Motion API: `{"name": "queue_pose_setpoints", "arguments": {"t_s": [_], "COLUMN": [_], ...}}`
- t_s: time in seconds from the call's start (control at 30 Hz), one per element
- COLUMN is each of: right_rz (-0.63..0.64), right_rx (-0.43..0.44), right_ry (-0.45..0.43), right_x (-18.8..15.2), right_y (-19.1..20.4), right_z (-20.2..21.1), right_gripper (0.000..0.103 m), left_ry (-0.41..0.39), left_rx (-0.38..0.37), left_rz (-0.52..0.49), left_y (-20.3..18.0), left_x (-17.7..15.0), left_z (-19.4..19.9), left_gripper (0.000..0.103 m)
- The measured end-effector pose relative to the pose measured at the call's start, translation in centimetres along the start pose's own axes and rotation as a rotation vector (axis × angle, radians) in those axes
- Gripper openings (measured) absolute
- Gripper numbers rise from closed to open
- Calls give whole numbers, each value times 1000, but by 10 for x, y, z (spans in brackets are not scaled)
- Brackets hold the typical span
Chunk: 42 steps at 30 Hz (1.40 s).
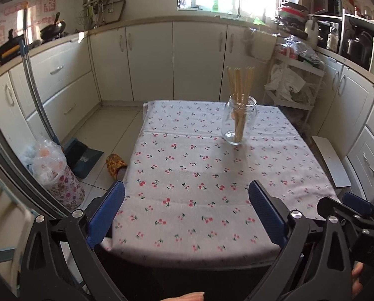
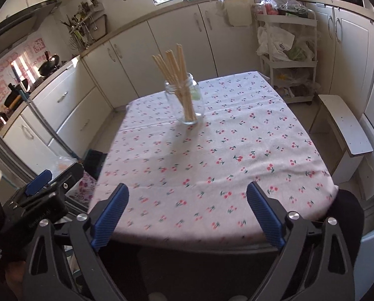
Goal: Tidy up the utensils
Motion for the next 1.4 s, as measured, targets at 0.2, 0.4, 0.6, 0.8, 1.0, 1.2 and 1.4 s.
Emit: {"name": "queue_pose_setpoints", "arguments": {"t_s": [0.2, 0.4, 0.6, 0.8, 1.0, 1.2, 1.4], "right_rz": [10, 1, -9, -39, -24, 16, 31], "right_rx": [4, 18, 56, 66, 55, 50, 50], "right_ry": [-25, -29, -65, -33, -69, -99, -110], "right_x": [-13, -8, -3, -30, -37, -37, -37], "right_y": [24, 35, 52, 54, 59, 66, 67], "right_z": [43, 78, 117, 128, 148, 159, 162], "right_gripper": [96, 96, 96, 96, 96, 96, 96], "left_ry": [-22, -4, -6, -10, -41, -82, -99], "left_rx": [31, 19, -6, -14, 4, 4, 4], "left_rz": [-7, 5, 49, 10, 56, 65, 53], "left_y": [12, 21, 25, 25, 40, 44, 42], "left_x": [1, 7, 11, -6, -13, -12, -12], "left_z": [51, 83, 118, 144, 167, 181, 189], "left_gripper": [95, 95, 95, 95, 95, 95, 95]}}
Point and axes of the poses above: each gripper's, at about its wrist camera, not at the fingertips, and z roughly against the way its jaws point, y to its left, x to its top, the point moved 6 cm from there along -z, roughly the way its jaws point, and after that the axes turned 8 degrees about x, right-handed, at the moved point
